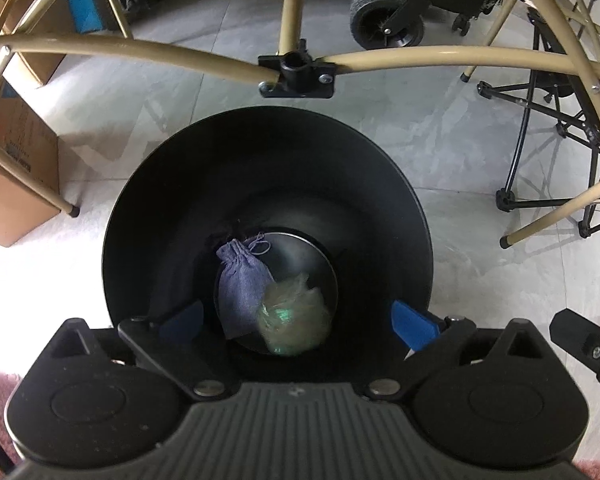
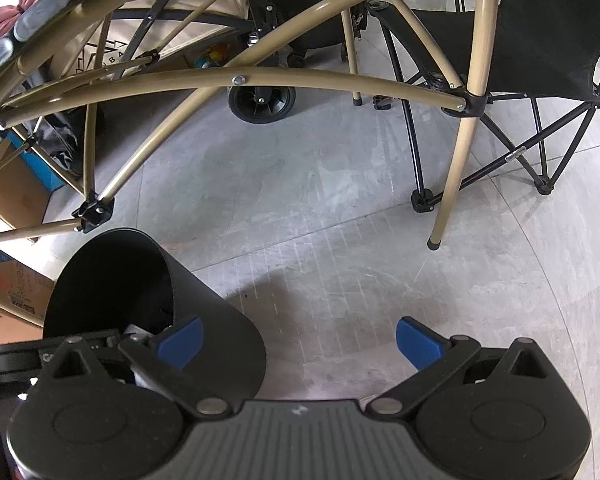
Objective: Collect trash
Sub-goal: 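Move the clear bag over the bin and open the left gripper, then withdraw both open grippers from above the bin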
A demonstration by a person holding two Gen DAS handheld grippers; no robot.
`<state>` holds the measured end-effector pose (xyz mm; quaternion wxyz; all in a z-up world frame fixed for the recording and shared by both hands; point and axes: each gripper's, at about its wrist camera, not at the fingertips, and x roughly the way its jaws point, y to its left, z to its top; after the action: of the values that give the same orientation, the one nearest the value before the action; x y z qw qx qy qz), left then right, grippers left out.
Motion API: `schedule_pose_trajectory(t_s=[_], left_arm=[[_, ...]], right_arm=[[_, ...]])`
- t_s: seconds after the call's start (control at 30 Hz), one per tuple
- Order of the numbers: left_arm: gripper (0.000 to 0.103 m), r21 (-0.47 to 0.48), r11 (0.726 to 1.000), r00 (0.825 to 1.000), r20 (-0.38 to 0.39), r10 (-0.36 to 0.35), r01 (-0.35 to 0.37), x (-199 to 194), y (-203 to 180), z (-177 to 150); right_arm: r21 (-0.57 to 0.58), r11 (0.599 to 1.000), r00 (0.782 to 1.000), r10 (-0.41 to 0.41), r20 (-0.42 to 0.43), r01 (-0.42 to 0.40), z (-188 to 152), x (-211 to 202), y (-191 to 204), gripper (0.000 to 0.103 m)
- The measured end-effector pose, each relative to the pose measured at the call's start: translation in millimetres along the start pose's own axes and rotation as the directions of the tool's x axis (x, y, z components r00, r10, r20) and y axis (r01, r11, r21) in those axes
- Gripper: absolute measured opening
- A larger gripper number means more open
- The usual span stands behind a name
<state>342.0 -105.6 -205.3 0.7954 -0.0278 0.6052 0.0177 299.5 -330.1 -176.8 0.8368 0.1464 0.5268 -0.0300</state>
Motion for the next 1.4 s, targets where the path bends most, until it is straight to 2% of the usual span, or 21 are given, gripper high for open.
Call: schedule_pose_trajectory(t_s=[0.17,0.83,1.03,1.23,1.4], left_arm=[[0.103,-0.007,1.0,1.0,-0.026,-0.009,0.009,2.7,2.8,1.0],[0.103,0.014,1.0,1.0,-0.006,-0.016,0.016,-5.5,4.0,-5.1],[0.103,0.027,0.999,0.999,0.025,-0.025,0.024,-20.4,5.4,-11.2],[0.103,0.033,0.999,0.995,0.096,-0.03,0.026,-48.1,10.8,-15.5],[0.103,0.04,0.998,0.985,0.169,-0.044,0.038,-75.2,13.5,-17.3]], right_arm=[[0.0,1.0,1.0,0.0,0.0,0.0,-0.1,0.4,-0.1,0.103],[-0.007,1.0,1.0,0.004,0.013,-0.004,1.3,-5.7,4.2,0.103],[-0.021,1.0,0.999,0.012,0.036,-0.011,0.6,-15.5,8.8,0.103],[-0.024,1.0,0.998,0.008,0.065,-0.007,-1.2,-28.4,12.8,0.103],[-0.038,0.999,0.994,0.021,0.109,-0.017,-0.8,-47.9,18.9,0.103]])
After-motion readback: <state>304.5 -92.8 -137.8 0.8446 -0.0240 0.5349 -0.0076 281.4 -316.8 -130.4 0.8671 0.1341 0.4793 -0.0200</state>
